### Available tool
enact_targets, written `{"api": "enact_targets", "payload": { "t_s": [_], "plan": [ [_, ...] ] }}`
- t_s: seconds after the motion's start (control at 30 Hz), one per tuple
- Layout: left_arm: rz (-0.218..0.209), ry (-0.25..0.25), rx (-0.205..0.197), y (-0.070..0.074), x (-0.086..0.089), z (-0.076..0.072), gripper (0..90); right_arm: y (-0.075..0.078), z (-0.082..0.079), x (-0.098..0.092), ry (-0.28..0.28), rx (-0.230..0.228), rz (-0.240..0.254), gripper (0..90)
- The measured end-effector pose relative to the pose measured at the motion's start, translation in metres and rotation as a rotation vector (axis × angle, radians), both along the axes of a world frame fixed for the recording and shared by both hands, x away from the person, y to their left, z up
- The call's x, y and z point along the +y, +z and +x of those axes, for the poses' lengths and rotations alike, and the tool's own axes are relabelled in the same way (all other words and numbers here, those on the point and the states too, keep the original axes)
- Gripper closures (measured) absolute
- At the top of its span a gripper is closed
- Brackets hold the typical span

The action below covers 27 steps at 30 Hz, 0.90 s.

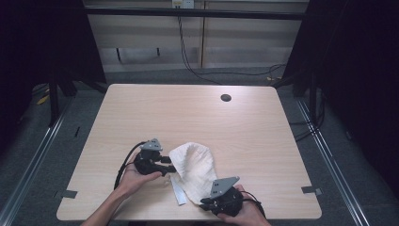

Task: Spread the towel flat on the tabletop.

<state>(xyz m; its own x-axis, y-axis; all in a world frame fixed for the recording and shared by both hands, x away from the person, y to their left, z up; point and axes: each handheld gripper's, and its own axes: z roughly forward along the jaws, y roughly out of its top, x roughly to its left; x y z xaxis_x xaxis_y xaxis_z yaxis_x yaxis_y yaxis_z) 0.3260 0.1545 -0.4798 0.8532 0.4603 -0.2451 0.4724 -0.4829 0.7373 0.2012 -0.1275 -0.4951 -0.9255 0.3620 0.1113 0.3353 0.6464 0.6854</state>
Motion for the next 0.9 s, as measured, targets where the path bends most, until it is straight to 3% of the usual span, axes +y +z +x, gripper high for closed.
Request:
{"api": "enact_targets", "payload": {
  "t_s": [0.1,0.17,0.2,0.33,0.43,0.5,0.73,0.9],
  "plan": [
    [-0.040,0.043,-0.005,0.006,0.013,0.003,50.9,0.003,0.005,-0.005,-0.019,0.022,0.024,86.7],
    [-0.047,0.053,-0.010,0.007,0.017,0.003,50.8,0.012,0.010,-0.011,-0.035,0.026,0.083,86.8],
    [-0.055,0.074,-0.023,0.010,0.023,0.003,50.8,0.020,0.012,-0.016,-0.051,0.019,0.118,86.9],
    [-0.078,0.098,-0.037,0.014,0.029,0.003,50.6,0.047,0.021,-0.032,-0.106,-0.038,0.180,86.9],
    [-0.069,0.093,-0.044,0.015,0.029,0.002,50.2,0.064,0.027,-0.044,-0.142,-0.076,0.234,86.9],
    [-0.042,0.092,-0.058,0.015,0.027,0.002,49.2,0.073,0.032,-0.053,-0.168,-0.095,0.263,86.9],
    [-0.078,0.109,-0.079,0.025,0.032,0.002,47.8,0.089,0.048,-0.079,-0.238,-0.128,0.261,86.9],
    [-0.086,0.107,-0.085,0.029,0.040,0.000,48.1,0.087,0.054,-0.098,-0.291,-0.127,0.248,86.9]
  ]
}}
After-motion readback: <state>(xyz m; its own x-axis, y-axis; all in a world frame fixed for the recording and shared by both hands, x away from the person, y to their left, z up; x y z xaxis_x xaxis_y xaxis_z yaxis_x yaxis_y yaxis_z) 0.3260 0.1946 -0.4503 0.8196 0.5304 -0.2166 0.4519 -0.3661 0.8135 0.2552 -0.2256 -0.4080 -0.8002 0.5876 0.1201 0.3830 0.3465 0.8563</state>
